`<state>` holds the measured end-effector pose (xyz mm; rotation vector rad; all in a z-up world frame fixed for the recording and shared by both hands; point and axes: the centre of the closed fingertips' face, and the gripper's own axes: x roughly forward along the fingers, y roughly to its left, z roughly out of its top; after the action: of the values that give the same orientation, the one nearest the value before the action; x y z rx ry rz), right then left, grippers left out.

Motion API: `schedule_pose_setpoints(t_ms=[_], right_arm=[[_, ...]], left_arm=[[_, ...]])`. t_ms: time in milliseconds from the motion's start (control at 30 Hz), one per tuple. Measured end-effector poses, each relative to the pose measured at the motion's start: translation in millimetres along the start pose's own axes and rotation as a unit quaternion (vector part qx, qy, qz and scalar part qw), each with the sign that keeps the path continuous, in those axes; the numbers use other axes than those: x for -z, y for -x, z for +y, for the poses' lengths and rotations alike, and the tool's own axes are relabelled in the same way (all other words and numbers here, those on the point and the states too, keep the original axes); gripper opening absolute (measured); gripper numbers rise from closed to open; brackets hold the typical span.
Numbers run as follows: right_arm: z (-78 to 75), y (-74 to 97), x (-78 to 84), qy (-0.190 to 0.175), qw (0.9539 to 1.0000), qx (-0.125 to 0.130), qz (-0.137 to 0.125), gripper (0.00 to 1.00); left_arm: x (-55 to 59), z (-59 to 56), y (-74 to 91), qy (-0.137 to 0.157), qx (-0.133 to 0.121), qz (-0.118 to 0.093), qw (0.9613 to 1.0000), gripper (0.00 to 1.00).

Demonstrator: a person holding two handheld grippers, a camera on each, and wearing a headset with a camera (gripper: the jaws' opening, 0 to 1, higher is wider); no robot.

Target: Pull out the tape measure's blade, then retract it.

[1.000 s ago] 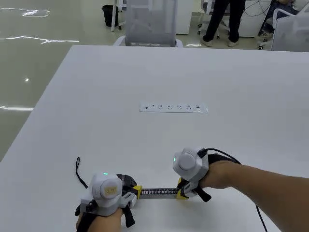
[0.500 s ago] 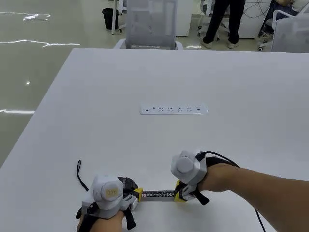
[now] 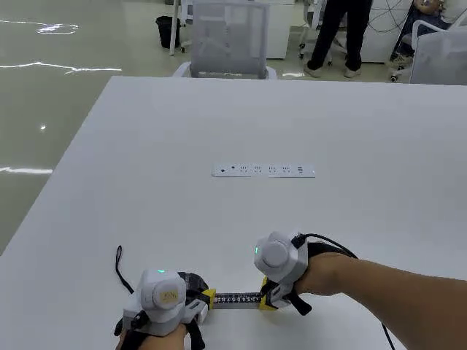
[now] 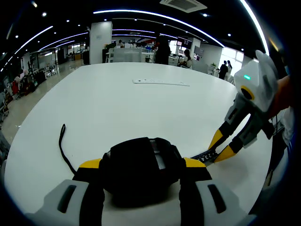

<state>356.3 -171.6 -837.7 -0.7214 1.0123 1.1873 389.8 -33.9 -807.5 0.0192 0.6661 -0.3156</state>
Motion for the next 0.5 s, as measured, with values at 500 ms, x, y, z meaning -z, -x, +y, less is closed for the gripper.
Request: schedule_pose_setpoints(t_ms=[500], right_arm=[[1.8,-2.3,-6.3,-0.005,1.0000,-0.001,-0.001,0.14]], left_arm=[[-0.1,0.0,0.2,0.001,0.000,-0.002,1.0000,0.61]])
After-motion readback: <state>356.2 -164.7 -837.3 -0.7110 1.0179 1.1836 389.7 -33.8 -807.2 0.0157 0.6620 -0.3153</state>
